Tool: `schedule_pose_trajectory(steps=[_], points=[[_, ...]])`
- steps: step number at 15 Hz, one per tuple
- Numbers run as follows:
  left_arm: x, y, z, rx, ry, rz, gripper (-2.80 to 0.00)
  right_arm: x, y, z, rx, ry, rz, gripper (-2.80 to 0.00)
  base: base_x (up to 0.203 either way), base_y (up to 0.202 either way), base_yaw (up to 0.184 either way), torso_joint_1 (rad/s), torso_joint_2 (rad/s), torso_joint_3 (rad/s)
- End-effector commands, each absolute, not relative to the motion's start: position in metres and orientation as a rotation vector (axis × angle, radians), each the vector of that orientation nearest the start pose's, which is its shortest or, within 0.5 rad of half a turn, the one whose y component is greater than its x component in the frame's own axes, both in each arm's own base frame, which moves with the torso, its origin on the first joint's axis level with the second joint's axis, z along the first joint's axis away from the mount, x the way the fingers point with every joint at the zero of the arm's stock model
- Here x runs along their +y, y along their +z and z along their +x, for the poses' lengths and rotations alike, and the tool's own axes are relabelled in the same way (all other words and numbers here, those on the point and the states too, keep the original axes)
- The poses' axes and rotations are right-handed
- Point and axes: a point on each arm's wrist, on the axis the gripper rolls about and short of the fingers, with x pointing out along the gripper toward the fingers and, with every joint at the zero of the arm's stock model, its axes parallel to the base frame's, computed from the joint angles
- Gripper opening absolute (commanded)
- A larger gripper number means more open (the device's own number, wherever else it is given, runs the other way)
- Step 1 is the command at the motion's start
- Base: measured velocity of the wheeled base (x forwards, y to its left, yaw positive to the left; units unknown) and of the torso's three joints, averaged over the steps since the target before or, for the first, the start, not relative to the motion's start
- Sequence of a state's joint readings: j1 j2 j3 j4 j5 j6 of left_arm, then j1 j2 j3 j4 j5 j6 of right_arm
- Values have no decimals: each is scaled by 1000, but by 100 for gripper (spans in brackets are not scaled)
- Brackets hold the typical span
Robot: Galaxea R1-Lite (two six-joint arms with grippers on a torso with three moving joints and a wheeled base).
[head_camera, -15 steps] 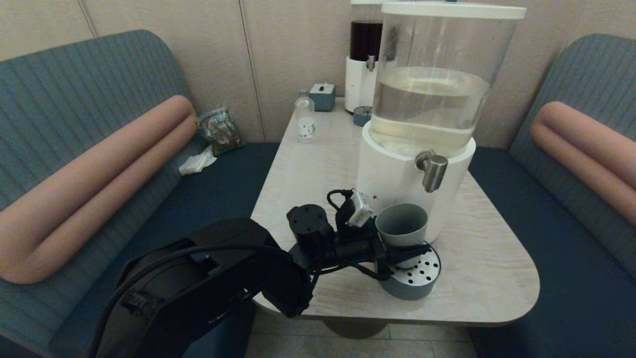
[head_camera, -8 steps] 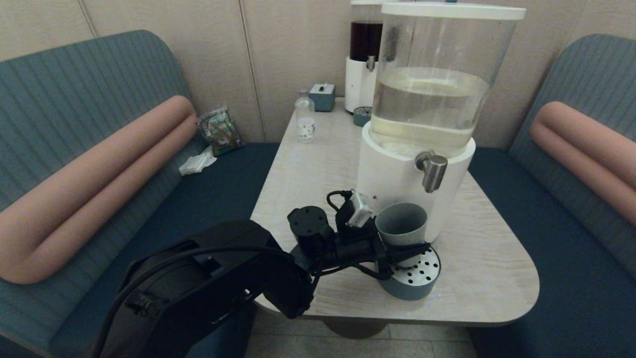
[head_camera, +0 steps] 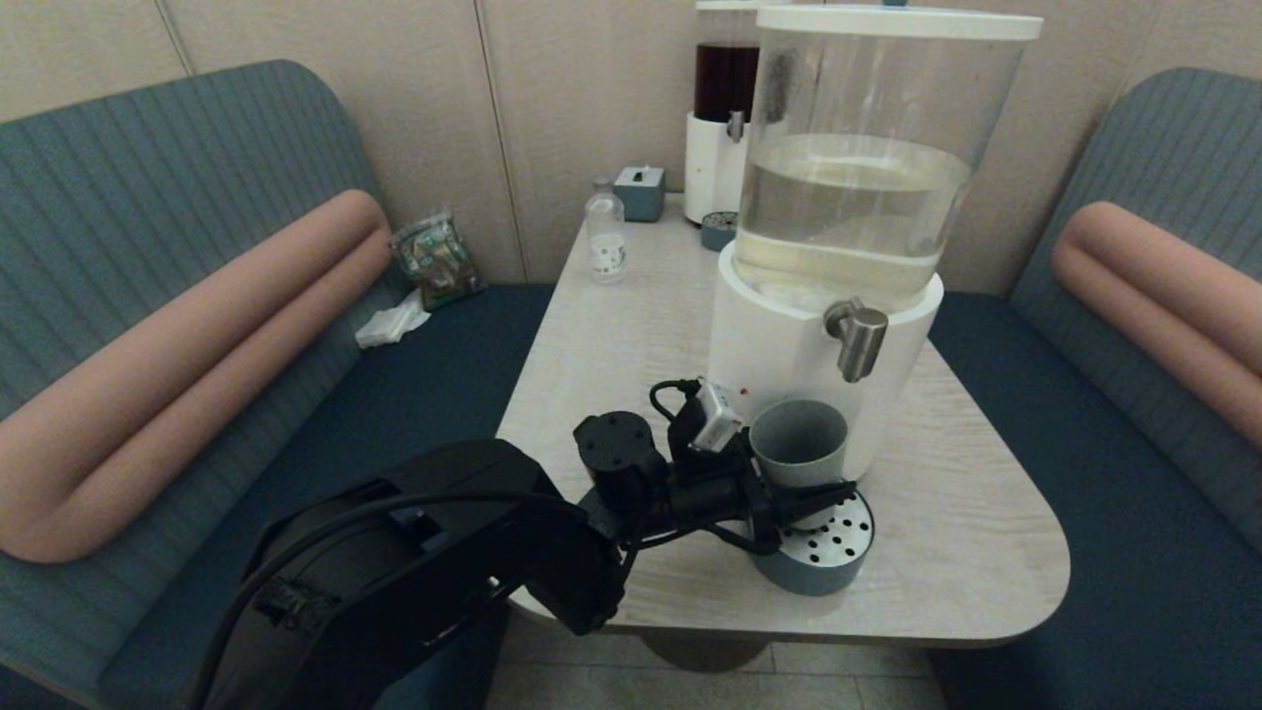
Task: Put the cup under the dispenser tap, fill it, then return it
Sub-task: Place it under the water dispenser
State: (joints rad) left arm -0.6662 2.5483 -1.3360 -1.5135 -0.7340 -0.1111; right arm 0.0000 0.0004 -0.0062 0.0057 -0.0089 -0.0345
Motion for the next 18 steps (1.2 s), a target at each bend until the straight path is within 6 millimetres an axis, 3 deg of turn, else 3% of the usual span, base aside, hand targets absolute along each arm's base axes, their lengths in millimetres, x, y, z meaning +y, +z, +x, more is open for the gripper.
schedule_pose_trajectory(steps=[1, 5, 10, 15, 18], points=[[-304, 58, 363, -255, -1409, -81, 0, 0, 77, -23, -1, -9, -35, -280, 0, 0, 0, 0, 0, 0], [-305, 62, 362, -267, -1410, -81, 0, 0, 77, -23, -1, -9, -37, -280, 0, 0, 0, 0, 0, 0], [-299, 83, 353, -286, -1408, -82, 0, 0, 77, -23, -1, -9, -37, -280, 0, 0, 0, 0, 0, 0], [-272, 80, 319, -130, -1413, -86, 0, 0, 76, -23, -2, -10, -31, -280, 0, 0, 0, 0, 0, 0], [-257, 91, 303, -101, -1411, -87, 0, 0, 76, -23, -2, -10, -31, -280, 0, 0, 0, 0, 0, 0]])
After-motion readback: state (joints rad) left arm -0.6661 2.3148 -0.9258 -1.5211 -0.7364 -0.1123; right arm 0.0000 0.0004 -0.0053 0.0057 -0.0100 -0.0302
